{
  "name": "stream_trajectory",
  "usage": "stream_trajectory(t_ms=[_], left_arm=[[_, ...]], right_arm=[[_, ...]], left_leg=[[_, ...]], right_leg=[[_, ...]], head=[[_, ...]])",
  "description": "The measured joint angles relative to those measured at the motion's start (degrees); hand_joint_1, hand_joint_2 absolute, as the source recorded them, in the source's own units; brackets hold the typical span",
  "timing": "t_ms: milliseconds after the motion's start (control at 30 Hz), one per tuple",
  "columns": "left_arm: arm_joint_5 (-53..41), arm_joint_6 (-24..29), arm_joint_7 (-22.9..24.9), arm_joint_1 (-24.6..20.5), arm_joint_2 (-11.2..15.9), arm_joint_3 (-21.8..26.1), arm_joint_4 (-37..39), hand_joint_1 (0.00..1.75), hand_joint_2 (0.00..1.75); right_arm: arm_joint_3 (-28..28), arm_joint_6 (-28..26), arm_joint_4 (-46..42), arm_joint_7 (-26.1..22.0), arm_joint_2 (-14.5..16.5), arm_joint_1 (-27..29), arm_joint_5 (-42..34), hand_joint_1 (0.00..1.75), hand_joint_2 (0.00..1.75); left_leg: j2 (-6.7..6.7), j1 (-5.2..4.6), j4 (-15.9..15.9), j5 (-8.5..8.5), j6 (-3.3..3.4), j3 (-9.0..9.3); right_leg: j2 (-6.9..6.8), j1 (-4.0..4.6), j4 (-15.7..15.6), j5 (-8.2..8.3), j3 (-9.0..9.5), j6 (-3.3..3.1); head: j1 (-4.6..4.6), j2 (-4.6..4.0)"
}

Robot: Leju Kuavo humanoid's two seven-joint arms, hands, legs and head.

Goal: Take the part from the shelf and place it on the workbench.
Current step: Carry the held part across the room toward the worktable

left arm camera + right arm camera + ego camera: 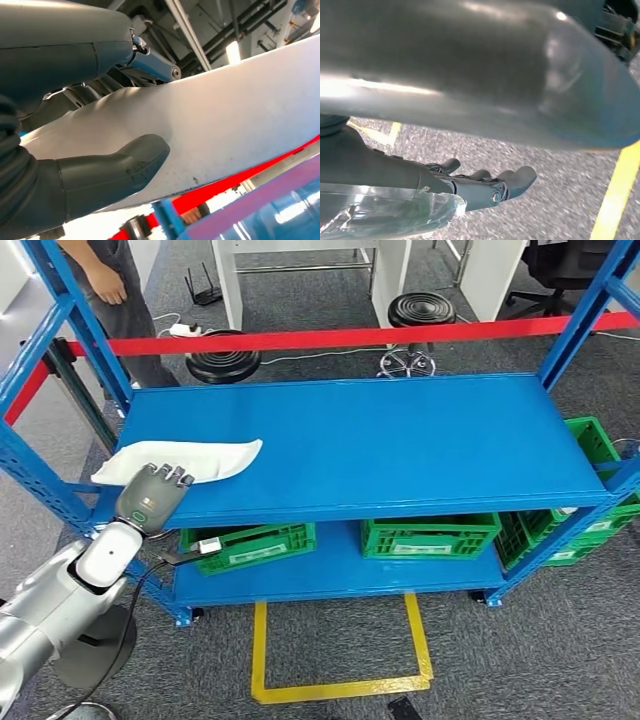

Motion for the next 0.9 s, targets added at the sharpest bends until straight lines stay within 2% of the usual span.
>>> stream_trajectory(t_ms=[33, 67, 100, 167, 200, 233, 267, 300, 333, 400, 433, 467, 533, 567, 600, 667, 700, 733, 767, 800, 833, 867, 900], left_arm=[[0.0, 0.0, 0.0, 0.0, 0.0, -0.1, 0.0, 1.75, 1.75], [0.0, 0.0, 0.1, 0.0, 0.0, -0.2, 0.0, 1.75, 1.75], [0.0, 0.0, 0.1, 0.0, 0.0, -0.4, 0.0, 1.75, 1.75], [0.0, 0.0, 0.2, 0.0, 0.2, -0.6, 0.0, 1.75, 1.75], [0.0, 0.0, 0.3, 0.1, 0.2, -0.7, 0.0, 1.75, 1.75], [0.0, 0.0, 0.3, 0.1, 0.3, -0.8, 0.0, 1.75, 1.75], [0.0, 0.0, 0.4, 0.2, 0.4, -0.8, 0.0, 1.75, 1.75], [0.0, 0.0, 0.4, 0.3, 0.6, -0.9, 0.0, 1.75, 1.75], [0.0, 0.0, 0.5, 0.4, 0.7, -0.9, -0.1, 1.75, 1.75], [0.0, 0.0, 0.8, 0.5, 1.2, -0.8, -0.4, 1.75, 1.75], [0.0, 0.0, 0.9, 0.5, 1.5, -0.8, -0.5, 1.75, 1.75], [0.0, 0.0, 0.9, 0.5, 1.8, -0.8, -0.8, 1.75, 1.75], [0.0, 0.1, 1.0, 1.0, 2.6, -0.7, -1.3, 1.75, 1.75], [0.0, 0.2, 0.9, 1.4, 3.3, -0.6, -1.7, 1.75, 1.75], [0.0, 0.2, 0.9, 1.8, 4.0, -0.4, -2.2, 1.75, 1.75], [0.0, 0.4, 0.9, 2.5, 5.6, 0.2, -3.0, 1.75, 1.75], [0.0, 0.5, 0.9, 3.0, 6.3, 0.5, -3.5, 1.75, 1.75], [0.0, 0.6, 0.9, 3.4, 6.9, 0.7, -3.9, 1.75, 1.75], [0.0, 0.8, 0.9, 3.9, 7.5, 0.9, -4.3, 1.75, 1.75], [0.0, 0.9, 0.9, 4.4, 8.1, 1.1, -4.7, 1.75, 1.75], [0.0, 1.0, 0.9, 4.8, 8.7, 1.4, -5.1, 1.75, 1.75], [0.0, 1.1, 0.9, 5.0, 9.2, 1.7, -5.6, 1.75, 1.75], [0.0, 1.2, 1.0, 5.2, 9.7, 2.1, -6.1, 1.75, 1.75]], right_arm=[[0.0, 0.0, 0.0, 0.0, 0.0, 0.1, 0.0, 0.00, 0.00], [0.0, 0.0, 0.0, 0.0, 0.0, 0.3, 0.0, 0.00, 0.00], [0.0, 0.0, 0.0, -0.1, 0.0, 0.4, -0.1, 0.00, 0.00], [0.0, -0.1, 0.0, -0.1, 0.0, 0.4, -0.1, 0.00, 0.00], [0.0, -0.2, 0.0, -0.2, 0.0, 0.3, -0.1, 0.00, 0.00], [0.0, -0.2, 0.0, -0.3, 0.0, 0.3, -0.1, 0.00, 0.00], [0.0, -0.2, 0.0, -0.3, 0.0, 0.3, -0.1, 0.00, 0.00], [0.0, -0.2, 0.0, -0.4, 0.0, 0.2, -0.1, 0.00, 0.00], [0.0, -0.2, 0.0, -0.4, 0.0, 0.2, -0.1, 0.00, 0.00], [0.0, -0.5, 0.0, -0.5, -0.1, -0.1, -0.1, 0.00, 0.00], [0.0, -0.7, 0.0, -0.6, -0.1, -0.2, 0.0, 0.00, 0.00], [0.1, -0.9, 0.0, -0.7, -0.1, -0.2, 0.0, 0.00, 0.00], [0.4, -1.2, 0.0, -0.5, -0.1, -0.3, 0.3, 0.00, 0.00], [0.6, -1.3, 0.0, -0.4, 0.0, -0.3, 0.4, 0.00, 0.00], [0.8, -1.5, 0.0, -0.3, 0.0, -0.3, 0.6, 0.00, 0.00], [1.2, -1.8, 0.0, -0.3, 0.1, -0.2, 1.0, 0.00, 0.00], [1.4, -1.9, 0.0, -0.2, 0.2, -0.2, 1.1, 0.00, 0.00], [1.6, -2.0, 0.0, -0.2, 0.3, -0.1, 1.3, 0.00, 0.00], [1.7, -2.0, 0.0, -0.1, 0.4, -0.1, 1.4, 0.00, 0.00], [1.9, -2.1, 0.0, -0.1, 0.5, -0.2, 1.4, 0.00, 0.00], [2.1, -2.1, 0.0, 0.0, 0.6, -0.3, 1.5, 0.00, 0.00], [2.3, -2.2, 0.0, 0.1, 0.6, -0.3, 1.6, 0.00, 0.00], [2.4, -2.4, 0.0, 0.2, 0.7, -0.4, 1.7, 0.00, 0.00]], left_leg=[[0.10, -0.01, 0.0, 0.57, 0.55, -0.41], [0.20, 0.01, -0.1, 1.21, 1.11, -0.93], [0.29, 0.04, -0.2, 1.89, 1.55, -1.56], [0.32, -0.14, -0.1, 3.24, 2.03, -3.15], [0.31, -0.27, -0.1, 3.97, 2.12, -4.07], [0.29, -0.39, -0.1, 4.71, 2.16, -5.03], [0.28, -0.52, 0.0, 5.45, 2.13, -5.99], [0.26, -0.62, 0.0, 6.17, 2.04, -6.89], [0.25, -0.68, 0.0, 6.84, 1.92, -7.65], [0.29, -0.74, 0.0, 8.04, 1.40, -8.66], [0.34, -0.66, 0.0, 8.62, 1.06, -8.85], [0.38, -0.58, -0.2, 9.23, 0.67, -8.94], [0.34, -0.45, -0.7, 9.98, -0.11, -9.16], [0.29, -0.45, -0.2, 8.95, -0.51, -9.55], [0.25, -0.44, 1.3, 6.78, -0.89, -10.18], [0.24, -0.32, 8.0, 0.45, -1.53, -12.01], [0.25, -0.27, 11.8, -1.69, -1.76, -12.72], [0.25, -0.22, 14.6, -2.46, -1.94, -12.90], [0.26, -0.15, 15.9, -1.91, -2.08, -12.29], [0.26, -0.05, 15.1, -0.55, -2.19, -10.73], [0.27, 0.08, 12.5, 0.64, -2.34, -8.14], [0.25, 0.22, 8.7, 1.03, -2.43, -4.76], [0.19, 0.28, 4.6, 0.52, -2.21, -1.66]], right_leg=[[0.00, -0.11, 0.1, -0.27, -0.26, 0.34], [0.00, -0.17, 1.0, -1.66, -0.76, 0.60], [-0.01, -0.21, 3.1, -4.15, -1.49, 0.78], [-0.03, -0.17, 10.2, -10.20, -3.16, 0.93], [-0.02, -0.14, 13.8, -11.87, -3.62, 0.95], [-0.02, -0.08, 16.1, -12.15, -3.50, 0.89], [-0.02, 0.03, 16.8, -11.22, -2.56, 0.74], [-0.01, 0.18, 15.5, -9.74, -0.67, 0.46], [0.00, 0.40, 12.6, -8.88, 2.04, 0.04], [0.03, 0.88, 4.8, -9.87, 7.96, -0.85], [0.07, 1.13, 2.1, -10.80, 9.55, -1.23], [0.08, 1.32, 0.6, -11.23, 10.14, -1.53], [-0.03, 1.31, 0.0, -10.15, 9.32, -2.22], [-0.07, 1.17, -0.3, -9.33, 8.93, -2.67], [-0.09, 0.99, -0.5, -8.42, 8.37, -2.98], [0.00, 0.86, -0.7, -6.68, 6.71, -3.30], [-0.02, 0.85, -0.6, -5.88, 5.74, -3.26], [-0.06, 0.82, -0.6, -5.12, 4.78, -3.23], [-0.12, 0.77, -0.6, -4.40, 3.84, -3.16], [-0.16, 0.69, -0.6, -3.69, 2.91, -3.02], [-0.15, 0.62, -0.4, -3.00, 2.08, -2.78], [-0.14, 0.64, -0.3, -2.40, 1.30, -2.49], [-0.15, 0.69, -0.1, -1.79, 0.62, -2.16]], head=[[0.00, 0.00], [0.10, 0.00], [0.16, 0.00], [0.31, 0.00], [0.31, 0.00], [0.31, 0.00], [0.31, 0.00], [0.30, 0.00], [0.30, 0.00], [0.25, 0.00], [0.24, 0.00], [0.24, 0.00], [0.30, 0.01], [0.22, 0.02], [0.09, 0.02], [-0.14, 0.01], [-0.15, 0.01], [-0.13, 0.02], [-0.13, 0.01], [-0.14, 0.02], [-0.15, 0.02], [-0.18, 0.02], [-0.17, 0.02]])
